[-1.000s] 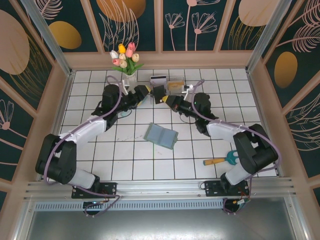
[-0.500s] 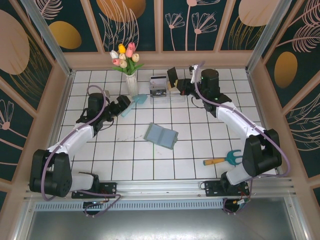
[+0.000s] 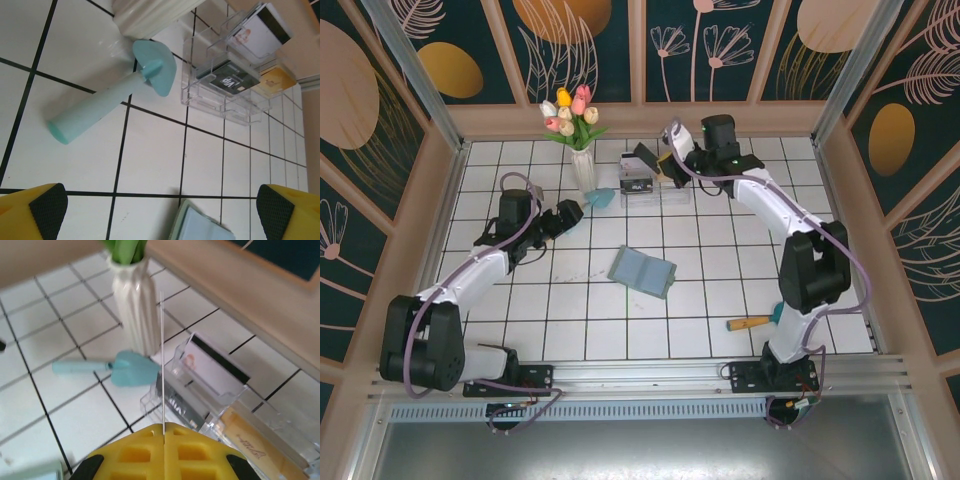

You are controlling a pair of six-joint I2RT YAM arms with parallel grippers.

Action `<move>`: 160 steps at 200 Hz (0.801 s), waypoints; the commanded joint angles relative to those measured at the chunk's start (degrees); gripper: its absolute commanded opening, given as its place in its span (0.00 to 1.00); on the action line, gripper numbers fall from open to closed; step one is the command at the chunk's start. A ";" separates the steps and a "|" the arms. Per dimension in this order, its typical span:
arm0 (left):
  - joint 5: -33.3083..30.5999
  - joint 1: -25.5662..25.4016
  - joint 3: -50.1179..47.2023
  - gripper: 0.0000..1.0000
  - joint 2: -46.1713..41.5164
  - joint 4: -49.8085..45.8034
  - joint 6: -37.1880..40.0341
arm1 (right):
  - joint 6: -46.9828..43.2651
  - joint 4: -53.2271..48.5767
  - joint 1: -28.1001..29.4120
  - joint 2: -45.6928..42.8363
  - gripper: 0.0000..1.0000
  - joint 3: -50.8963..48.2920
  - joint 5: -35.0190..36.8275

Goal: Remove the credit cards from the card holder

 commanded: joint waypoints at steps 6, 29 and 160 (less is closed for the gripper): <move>-0.13 0.38 2.07 0.99 2.16 -1.97 2.41 | -19.90 -8.69 0.70 3.37 0.00 4.72 -4.78; 0.44 0.37 3.18 0.98 3.44 -2.57 2.41 | -30.56 -14.44 2.05 7.64 0.00 9.22 -2.86; 5.04 0.39 3.85 0.99 9.36 -3.20 3.29 | -49.45 -21.76 2.95 26.13 0.00 27.33 2.47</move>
